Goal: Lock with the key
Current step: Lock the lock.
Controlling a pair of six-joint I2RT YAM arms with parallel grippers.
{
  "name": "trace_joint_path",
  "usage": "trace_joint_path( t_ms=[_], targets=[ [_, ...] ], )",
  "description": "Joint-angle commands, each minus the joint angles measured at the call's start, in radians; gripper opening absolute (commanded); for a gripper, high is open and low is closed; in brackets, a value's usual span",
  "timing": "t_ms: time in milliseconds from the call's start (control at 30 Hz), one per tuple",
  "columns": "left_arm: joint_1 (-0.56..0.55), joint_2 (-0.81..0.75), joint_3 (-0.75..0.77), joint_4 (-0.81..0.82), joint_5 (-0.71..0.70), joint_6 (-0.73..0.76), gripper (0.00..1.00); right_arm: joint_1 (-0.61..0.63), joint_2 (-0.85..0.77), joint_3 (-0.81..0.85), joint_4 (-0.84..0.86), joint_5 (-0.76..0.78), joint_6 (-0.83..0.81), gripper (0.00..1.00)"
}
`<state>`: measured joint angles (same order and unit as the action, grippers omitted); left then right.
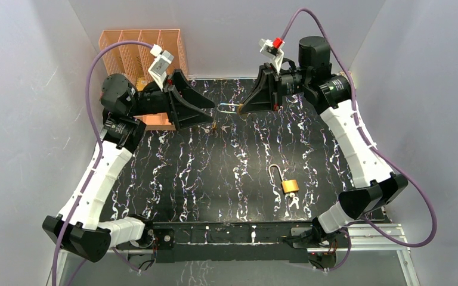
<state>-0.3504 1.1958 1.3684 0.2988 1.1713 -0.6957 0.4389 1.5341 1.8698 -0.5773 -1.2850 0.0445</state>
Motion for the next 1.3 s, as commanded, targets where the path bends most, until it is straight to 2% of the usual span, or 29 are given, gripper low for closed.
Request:
trace_joint_path(
  t_ms=[0,100,300,400,467,633,700,767,867,1267],
  targets=[
    [0.001,0.010,-0.023,0.137,0.017,-0.099,0.59,0.003,-0.011,0.020,0.061,-0.006,0.012,0.00],
    [-0.012,0.025,-0.029,0.152,0.014,-0.112,0.52,0.005,-0.007,0.020,0.068,-0.004,0.014,0.00],
    [-0.026,0.025,-0.020,0.033,-0.029,-0.019,0.53,0.006,0.006,0.034,0.073,-0.002,0.020,0.00],
    [-0.033,0.031,-0.025,0.049,-0.037,-0.028,0.53,0.010,0.008,0.034,0.074,0.000,0.021,0.00],
    [-0.044,0.038,-0.022,0.045,-0.044,-0.022,0.49,0.012,0.008,0.034,0.074,0.002,0.021,0.00],
    [-0.056,0.047,-0.016,0.023,-0.063,0.001,0.32,0.012,0.008,0.034,0.073,0.004,0.021,0.00],
    [-0.056,0.047,-0.017,0.011,-0.077,0.010,0.22,0.013,0.008,0.034,0.073,0.004,0.021,0.00],
    [-0.058,0.047,-0.020,0.012,-0.083,0.012,0.18,0.012,0.008,0.032,0.073,0.004,0.021,0.00],
    [-0.058,0.047,-0.020,0.008,-0.087,0.014,0.00,0.014,0.009,0.034,0.073,0.005,0.020,0.00],
    [-0.059,0.027,-0.039,-0.011,-0.095,0.041,0.00,0.013,0.016,0.026,0.163,-0.011,0.083,0.00]
  ],
)
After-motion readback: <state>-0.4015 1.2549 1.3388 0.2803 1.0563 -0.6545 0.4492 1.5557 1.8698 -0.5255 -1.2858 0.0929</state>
